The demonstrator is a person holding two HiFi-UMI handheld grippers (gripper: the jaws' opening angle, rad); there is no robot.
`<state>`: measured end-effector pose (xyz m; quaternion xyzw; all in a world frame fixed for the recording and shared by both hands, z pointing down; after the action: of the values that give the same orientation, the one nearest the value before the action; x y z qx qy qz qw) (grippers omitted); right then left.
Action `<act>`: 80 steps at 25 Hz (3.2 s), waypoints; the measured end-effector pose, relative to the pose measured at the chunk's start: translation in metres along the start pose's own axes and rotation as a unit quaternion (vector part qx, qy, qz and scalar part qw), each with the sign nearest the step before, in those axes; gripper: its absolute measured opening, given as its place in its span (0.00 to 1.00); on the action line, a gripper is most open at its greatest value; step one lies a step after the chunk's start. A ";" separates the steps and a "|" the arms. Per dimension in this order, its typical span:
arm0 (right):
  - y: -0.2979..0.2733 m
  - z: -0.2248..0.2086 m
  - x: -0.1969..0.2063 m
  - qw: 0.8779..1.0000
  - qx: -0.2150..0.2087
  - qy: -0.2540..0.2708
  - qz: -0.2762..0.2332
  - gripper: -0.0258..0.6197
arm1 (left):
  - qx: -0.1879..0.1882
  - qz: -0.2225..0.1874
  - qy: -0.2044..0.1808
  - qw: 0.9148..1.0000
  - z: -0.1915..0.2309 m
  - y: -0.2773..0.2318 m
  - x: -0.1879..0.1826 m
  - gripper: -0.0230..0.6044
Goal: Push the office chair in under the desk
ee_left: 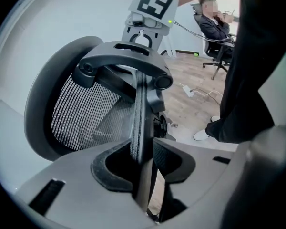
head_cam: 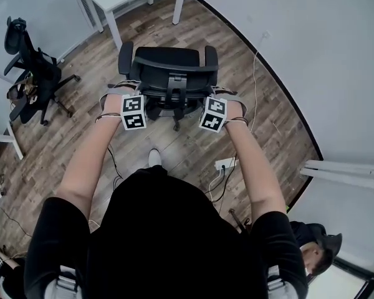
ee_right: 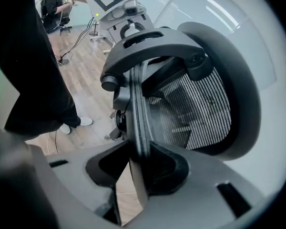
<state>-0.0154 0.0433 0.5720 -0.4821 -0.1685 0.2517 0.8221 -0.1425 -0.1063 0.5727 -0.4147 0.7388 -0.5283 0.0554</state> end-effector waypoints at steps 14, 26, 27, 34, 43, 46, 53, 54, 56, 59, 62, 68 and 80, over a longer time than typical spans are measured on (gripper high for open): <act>-0.033 -0.053 0.043 1.000 0.007 0.018 -0.007 0.23 | -0.015 0.005 0.014 1.000 0.048 -0.042 -0.025 0.23; -0.066 -0.130 0.143 0.995 0.005 0.086 -0.049 0.23 | -0.042 0.039 0.083 0.995 0.098 -0.098 -0.104 0.23; -0.069 -0.135 0.149 0.994 0.005 0.092 -0.052 0.23 | -0.044 0.043 0.090 0.994 0.100 -0.101 -0.109 0.23; -0.086 -0.170 0.192 0.988 0.012 0.135 -0.078 0.23 | -0.062 0.064 0.130 0.987 0.121 -0.126 -0.145 0.23; -0.106 -0.211 0.221 0.982 0.024 0.163 -0.096 0.24 | -0.073 0.081 0.173 0.979 0.148 -0.150 -0.167 0.24; -0.111 -0.223 0.228 0.980 0.028 0.171 -0.099 0.24 | -0.072 0.085 0.183 0.977 0.157 -0.156 -0.173 0.24; -0.130 -0.266 0.252 0.976 0.034 0.184 -0.107 0.24 | -0.071 0.087 0.199 0.974 0.193 -0.178 -0.190 0.24; -0.133 -0.273 0.254 0.976 0.035 0.186 -0.109 0.25 | -0.070 0.088 0.202 0.973 0.198 -0.181 -0.192 0.24; -0.139 -0.279 0.257 0.975 0.034 0.189 -0.113 0.25 | -0.069 0.092 0.208 0.971 0.203 -0.186 -0.193 0.24; -0.143 -0.286 0.261 0.974 0.036 0.194 -0.114 0.25 | -0.073 0.091 0.213 0.970 0.207 -0.190 -0.197 0.23; -0.148 -0.296 0.262 0.972 0.038 0.203 -0.116 0.25 | -0.076 0.088 0.213 0.970 0.211 -0.193 -0.198 0.23; -0.162 -0.317 0.276 0.971 0.020 0.211 -0.113 0.25 | -0.058 0.072 0.214 0.972 0.225 -0.207 -0.209 0.21; -0.199 -0.390 0.305 0.970 0.000 0.218 -0.109 0.25 | -0.042 0.041 0.251 0.966 0.283 -0.245 -0.230 0.20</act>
<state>0.4861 -0.1379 0.5702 -0.5040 -0.0370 0.0492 0.8615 0.2899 -0.1843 0.5699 -0.2400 0.7669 -0.5813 -0.1281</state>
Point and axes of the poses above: the fingertips, and each gripper's own axes: y backward along the fingers, z to its left, x out of its underside, the point moved 4 cm from there along y, backward along the fingers, and after that the axes turned 13 degrees about y, right-handed, at the moved point
